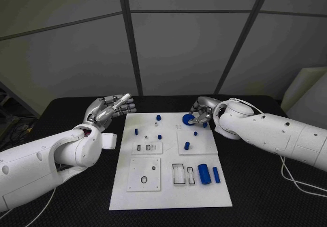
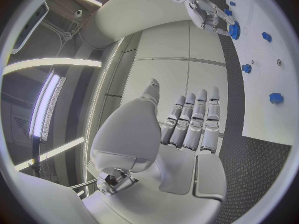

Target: Assemble the parts on the task board

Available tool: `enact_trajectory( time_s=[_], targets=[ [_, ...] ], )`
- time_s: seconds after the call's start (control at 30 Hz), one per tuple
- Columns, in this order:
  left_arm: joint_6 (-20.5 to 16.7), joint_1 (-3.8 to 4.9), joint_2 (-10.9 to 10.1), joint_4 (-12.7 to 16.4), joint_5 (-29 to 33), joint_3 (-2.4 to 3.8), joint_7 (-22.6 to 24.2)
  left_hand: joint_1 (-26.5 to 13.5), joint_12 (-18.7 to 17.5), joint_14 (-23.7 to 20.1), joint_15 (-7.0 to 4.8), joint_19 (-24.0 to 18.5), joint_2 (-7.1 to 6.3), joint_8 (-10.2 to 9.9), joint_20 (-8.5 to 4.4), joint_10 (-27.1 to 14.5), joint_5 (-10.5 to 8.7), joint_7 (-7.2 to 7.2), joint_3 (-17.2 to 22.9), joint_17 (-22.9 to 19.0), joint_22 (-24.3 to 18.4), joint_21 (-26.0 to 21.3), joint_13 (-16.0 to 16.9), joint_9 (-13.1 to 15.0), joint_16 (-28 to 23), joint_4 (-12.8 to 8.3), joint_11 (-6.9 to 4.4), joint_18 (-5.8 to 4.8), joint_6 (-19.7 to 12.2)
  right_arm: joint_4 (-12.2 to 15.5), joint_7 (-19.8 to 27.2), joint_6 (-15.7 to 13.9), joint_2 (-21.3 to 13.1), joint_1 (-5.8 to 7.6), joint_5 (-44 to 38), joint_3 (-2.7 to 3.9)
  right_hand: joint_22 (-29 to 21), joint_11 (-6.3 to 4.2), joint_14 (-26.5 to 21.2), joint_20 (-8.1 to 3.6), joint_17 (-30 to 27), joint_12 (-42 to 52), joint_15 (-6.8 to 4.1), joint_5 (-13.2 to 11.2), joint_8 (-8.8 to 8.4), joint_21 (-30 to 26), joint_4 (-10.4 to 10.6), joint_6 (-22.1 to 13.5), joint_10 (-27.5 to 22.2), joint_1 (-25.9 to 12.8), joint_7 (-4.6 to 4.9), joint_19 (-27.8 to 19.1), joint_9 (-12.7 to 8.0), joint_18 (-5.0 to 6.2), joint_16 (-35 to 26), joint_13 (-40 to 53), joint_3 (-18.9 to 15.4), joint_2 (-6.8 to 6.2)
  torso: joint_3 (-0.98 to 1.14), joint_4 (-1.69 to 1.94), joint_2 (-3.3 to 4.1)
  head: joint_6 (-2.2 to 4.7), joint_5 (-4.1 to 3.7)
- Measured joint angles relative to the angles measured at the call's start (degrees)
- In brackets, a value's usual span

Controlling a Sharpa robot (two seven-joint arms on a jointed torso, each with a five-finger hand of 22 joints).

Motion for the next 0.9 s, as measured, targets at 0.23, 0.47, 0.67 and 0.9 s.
enact_trajectory(
  time_s=[0.23,0.47,0.67,0.9],
  targets=[
    [0.08,0.00,0.03,-0.04,0.00,0.00,-0.07,0.00,0.00,0.00,0.00,0.00,0.00,0.00,0.00,0.00,0.00,0.00,0.00,0.00,0.00,0.00,0.00,0.00,0.00,0.00,0.00,0.01,0.00,0.18,-0.07,-0.01,0.21,0.04,-1.06,0.02,0.00,-0.77,0.00,0.00,0.00,3.50,0.00,-0.01,1.57,0.00,-1.80,4.55,1.91,1.08,-0.82,0.00,1.16,0.01,0.33,0.00,1.78,2.30,0.00,0.00,-0.01,-0.07,0.00],
    [0.16,0.00,0.04,-0.09,0.00,0.00,-0.16,0.00,0.00,0.00,0.00,0.00,0.00,0.00,0.00,0.00,0.00,0.00,0.00,0.00,0.01,0.00,0.00,0.00,0.00,0.00,0.00,0.00,0.00,1.02,-0.06,-1.58,0.18,-0.10,-3.51,-0.05,-0.01,-1.01,-0.17,-0.41,-0.01,8.60,-0.66,0.44,2.30,0.00,-3.58,5.77,2.24,1.04,-0.42,0.00,1.21,0.01,0.65,-0.01,2.41,3.23,0.00,0.00,-0.03,-0.10,-0.07],
    [0.23,0.00,0.05,-0.14,0.00,0.00,-0.23,0.00,0.00,0.00,0.00,0.00,0.00,0.00,0.00,0.00,0.00,0.00,0.00,0.00,0.01,0.00,0.00,0.00,0.00,0.00,0.00,0.00,0.00,2.94,0.08,-4.05,-0.28,-0.25,-5.62,-0.08,-0.01,-1.23,-0.19,-0.80,-0.01,9.30,-1.01,3.29,2.34,0.00,-4.81,5.98,2.42,0.52,-0.21,0.01,1.19,0.01,0.65,-0.01,2.72,3.88,0.00,0.00,-0.03,0.00,-0.09],
    [0.28,0.00,-0.01,-0.15,-0.01,0.00,-0.31,0.00,0.00,0.00,0.00,0.00,0.00,0.00,0.00,0.00,0.00,0.00,0.00,0.00,0.01,0.00,0.00,0.00,0.00,0.00,0.00,0.01,0.00,7.63,0.21,-6.91,-1.29,-0.32,-7.47,-0.06,-0.01,-1.43,-0.20,-0.80,-0.01,9.53,-1.02,3.93,2.27,0.00,-4.82,5.99,2.21,0.37,-0.21,0.01,1.19,0.01,0.65,-0.01,2.73,4.03,-0.02,0.03,-0.07,0.17,0.08]
  ],
)
